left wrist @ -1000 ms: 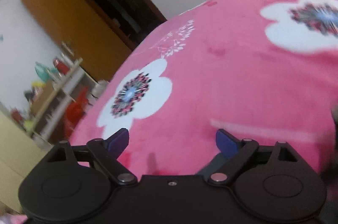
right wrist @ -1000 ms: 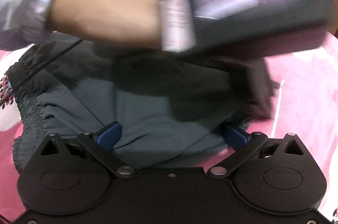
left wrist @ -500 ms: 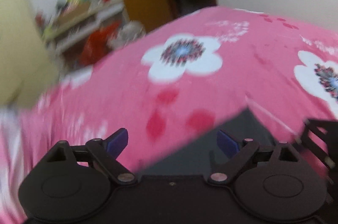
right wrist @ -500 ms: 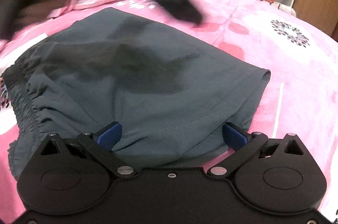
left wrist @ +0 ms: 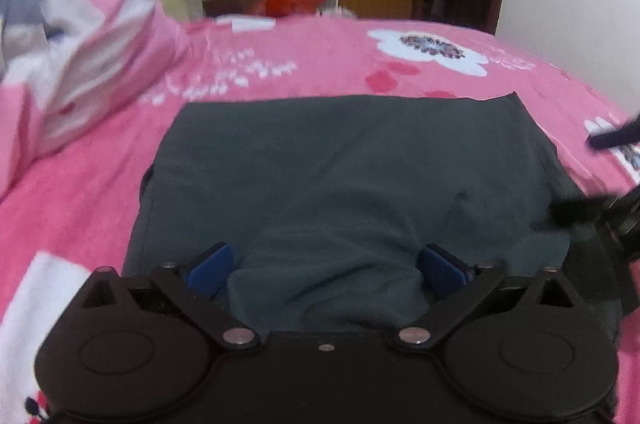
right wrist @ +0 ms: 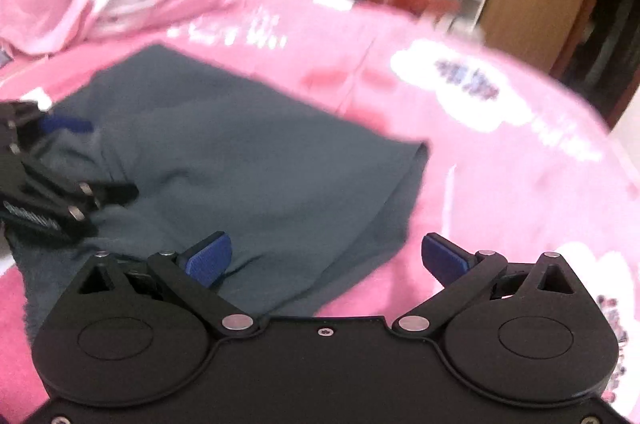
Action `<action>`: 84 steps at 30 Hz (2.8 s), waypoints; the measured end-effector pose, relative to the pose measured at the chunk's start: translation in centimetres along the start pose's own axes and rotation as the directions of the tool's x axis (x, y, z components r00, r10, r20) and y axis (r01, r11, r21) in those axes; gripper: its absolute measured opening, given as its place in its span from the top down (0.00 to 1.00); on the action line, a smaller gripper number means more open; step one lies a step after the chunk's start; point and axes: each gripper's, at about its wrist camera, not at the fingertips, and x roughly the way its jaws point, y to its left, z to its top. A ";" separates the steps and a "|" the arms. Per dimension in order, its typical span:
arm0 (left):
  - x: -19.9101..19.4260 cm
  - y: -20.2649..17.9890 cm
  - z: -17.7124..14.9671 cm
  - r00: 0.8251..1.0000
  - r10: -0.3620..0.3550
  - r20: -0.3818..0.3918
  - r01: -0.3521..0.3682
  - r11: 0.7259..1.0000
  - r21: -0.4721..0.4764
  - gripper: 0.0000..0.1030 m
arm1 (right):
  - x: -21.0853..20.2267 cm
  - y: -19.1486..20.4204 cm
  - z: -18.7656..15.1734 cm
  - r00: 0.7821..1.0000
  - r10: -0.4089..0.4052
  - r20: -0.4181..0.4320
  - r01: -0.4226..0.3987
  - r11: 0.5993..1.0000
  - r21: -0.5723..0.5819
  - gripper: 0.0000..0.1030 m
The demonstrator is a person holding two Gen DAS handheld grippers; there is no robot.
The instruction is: Fold clothes
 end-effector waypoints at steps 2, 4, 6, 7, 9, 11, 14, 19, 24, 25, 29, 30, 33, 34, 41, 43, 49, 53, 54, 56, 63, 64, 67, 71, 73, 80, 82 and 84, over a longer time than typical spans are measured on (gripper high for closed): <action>0.0 0.1 -0.3 1.000 -0.009 0.016 0.009 1.000 -0.009 0.01 | 0.4 0.6 1.1 0.999 0.034 0.025 -0.035 0.999 0.010 0.00; -0.1 0.2 -0.4 1.000 -0.015 0.026 0.015 1.000 -0.011 0.01 | 1.9 2.2 2.7 0.998 0.067 0.022 -0.067 0.998 0.008 0.00; -0.2 0.3 -0.8 0.999 -0.019 0.047 0.020 1.000 -0.011 0.01 | 4.2 3.2 3.8 0.996 0.084 -0.009 -0.084 0.996 0.007 0.00; -0.3 0.3 -1.1 0.998 -0.019 0.055 0.020 1.000 -0.012 0.01 | 5.9 3.0 4.2 0.995 0.094 -0.042 -0.093 0.996 0.015 0.00; -0.2 0.4 -1.4 0.997 -0.020 0.070 0.021 1.000 -0.009 0.01 | 8.9 1.7 3.5 0.979 0.144 -0.144 -0.128 0.985 0.117 0.00; -0.1 0.5 -1.4 0.997 -0.023 0.076 0.023 1.000 -0.010 0.01 | 8.4 0.9 3.2 0.980 0.156 -0.125 -0.138 0.980 0.142 0.00; -0.1 0.7 -1.4 0.996 -0.028 0.082 0.030 0.999 -0.015 0.00 | 6.7 -0.2 2.6 0.987 0.000 -0.161 0.016 0.995 0.099 0.00; -0.2 0.7 -1.5 0.996 -0.026 0.088 0.027 1.000 -0.012 0.00 | 4.4 -1.8 1.9 0.979 -0.183 -0.093 0.194 0.972 0.136 0.00; -0.2 0.6 -1.5 0.996 -0.023 0.086 0.024 1.000 -0.009 0.00 | 5.5 2.4 4.2 0.992 -0.122 -0.038 0.122 0.992 0.000 0.00; -0.2 0.6 -1.5 0.996 -0.022 0.085 0.022 1.000 -0.007 0.00 | 6.3 3.3 4.1 0.983 -0.167 -0.073 0.162 0.984 -0.070 0.00; -0.2 0.3 -1.5 0.996 -0.011 0.086 0.010 1.000 0.004 0.00 | 7.7 5.8 2.0 0.964 -0.267 -0.004 0.259 0.937 -0.234 0.00; -0.2 0.3 -1.6 0.996 -0.011 0.087 0.010 1.000 0.003 0.00 | 7.5 5.2 2.0 0.967 -0.253 -0.020 0.243 0.948 -0.206 0.00; -0.2 0.3 -1.6 0.996 -0.008 0.086 0.007 1.000 0.005 0.00 | 7.4 2.0 2.3 0.982 -0.152 -0.108 0.148 0.988 -0.047 0.00; -0.2 0.3 -1.6 0.996 -0.007 0.085 0.006 1.000 0.006 0.00 | 7.4 1.0 2.3 0.984 -0.125 -0.128 0.127 0.992 0.006 0.00; -0.2 0.5 -1.6 0.996 -0.007 0.086 0.007 1.000 0.009 0.00 | 7.0 -2.4 0.8 0.983 -0.021 -0.182 0.054 0.983 0.174 0.00; -0.2 0.4 -1.6 0.996 -0.007 0.086 0.007 1.000 0.009 0.00 | 7.2 -1.8 0.9 0.983 -0.044 -0.180 0.071 0.986 0.149 0.00; -0.1 0.4 -1.5 0.996 -0.006 0.085 0.005 1.000 0.010 0.00 | 6.8 -1.7 0.5 0.983 -0.046 -0.178 0.071 0.988 0.136 0.00; -0.2 0.4 -1.5 0.996 -0.006 0.086 0.006 1.000 0.009 0.00 | 6.6 -1.5 0.5 0.983 -0.051 -0.175 0.075 0.989 0.130 0.00; -0.2 0.4 -1.5 0.996 -0.007 0.086 0.006 1.000 0.008 0.00 | 6.4 -1.4 0.6 0.984 -0.064 -0.168 0.086 0.988 0.126 0.01; -0.2 0.4 -1.6 0.996 -0.007 0.088 0.006 1.000 0.008 0.00 | 4.0 -0.3 1.4 0.976 -0.213 -0.037 0.216 0.971 0.104 0.01; -0.1 0.4 -1.5 0.996 -0.008 0.089 0.007 1.000 0.007 0.00 | 3.7 4.3 5.3 0.990 0.091 0.107 -0.103 0.988 0.112 0.01; -0.1 0.4 -1.5 0.996 -0.008 0.088 0.007 1.000 0.006 0.00 | 4.7 5.4 5.3 0.992 0.089 0.092 -0.097 0.992 0.078 0.01; -0.1 0.4 -1.3 0.996 -0.007 0.087 0.007 1.000 0.006 0.00 | 7.7 7.3 5.6 0.997 0.079 0.006 -0.079 0.997 0.000 0.01; 0.0 0.4 -1.3 0.996 -0.006 0.087 0.006 1.000 0.008 0.00 | 10.7 5.4 4.9 0.998 0.040 -0.058 -0.034 0.995 0.097 0.00; 0.0 0.4 -1.3 0.996 -0.007 0.088 0.006 1.000 0.008 0.00 | 11.0 3.1 4.5 0.995 0.068 -0.070 -0.053 0.980 0.190 0.00; 0.0 0.6 -1.4 0.996 -0.014 0.089 0.014 1.000 0.003 0.00 | 10.6 -1.2 3.9 0.989 -0.082 -0.119 0.109 0.965 0.240 0.00; 0.0 0.6 -1.4 0.996 -0.014 0.090 0.014 1.000 0.003 0.00 | 10.7 -2.0 3.6 0.983 -0.129 -0.133 0.158 0.957 0.242 0.00; 0.0 0.6 -1.4 0.996 -0.015 0.091 0.015 1.000 0.002 0.00 | 10.5 -3.7 3.1 0.980 -0.132 -0.150 0.173 0.936 0.307 0.00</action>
